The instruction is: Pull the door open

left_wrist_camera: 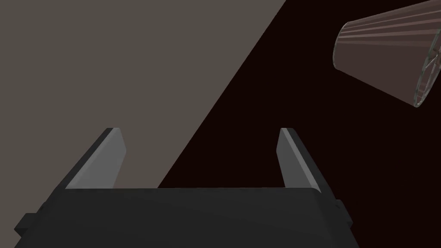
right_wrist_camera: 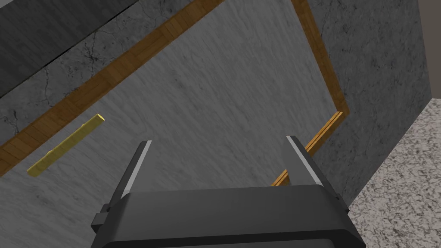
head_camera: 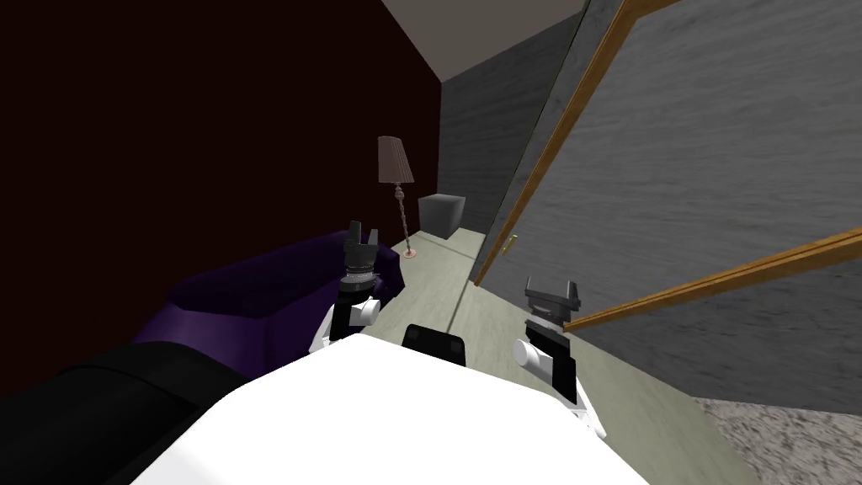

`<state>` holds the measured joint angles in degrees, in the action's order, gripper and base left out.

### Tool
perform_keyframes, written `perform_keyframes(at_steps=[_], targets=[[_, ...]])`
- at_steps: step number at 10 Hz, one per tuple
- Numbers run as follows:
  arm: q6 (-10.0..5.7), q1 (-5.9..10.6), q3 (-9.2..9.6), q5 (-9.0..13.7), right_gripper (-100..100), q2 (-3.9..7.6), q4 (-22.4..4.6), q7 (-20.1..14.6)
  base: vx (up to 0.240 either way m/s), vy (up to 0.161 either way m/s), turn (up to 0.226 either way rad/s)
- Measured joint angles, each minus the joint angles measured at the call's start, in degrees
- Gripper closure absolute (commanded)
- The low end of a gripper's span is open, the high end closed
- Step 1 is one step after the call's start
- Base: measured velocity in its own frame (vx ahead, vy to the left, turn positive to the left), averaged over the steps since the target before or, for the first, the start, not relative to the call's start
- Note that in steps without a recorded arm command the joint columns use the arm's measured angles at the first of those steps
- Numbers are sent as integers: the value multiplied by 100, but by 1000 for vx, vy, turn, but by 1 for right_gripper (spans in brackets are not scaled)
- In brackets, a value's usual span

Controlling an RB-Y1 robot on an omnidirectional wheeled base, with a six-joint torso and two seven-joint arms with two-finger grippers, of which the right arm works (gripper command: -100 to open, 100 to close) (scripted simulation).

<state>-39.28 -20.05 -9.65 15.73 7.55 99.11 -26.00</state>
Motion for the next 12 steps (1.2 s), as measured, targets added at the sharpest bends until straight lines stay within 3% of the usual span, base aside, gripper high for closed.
perform_keyframes(at_steps=[9, 12], targets=[[-225, 333, -265, 579, -100, 137, -1212, -867, 47, -51, 135], [-350, 487, -384, 828, -100, 214, -1763, -1245, 57, -79, 211]])
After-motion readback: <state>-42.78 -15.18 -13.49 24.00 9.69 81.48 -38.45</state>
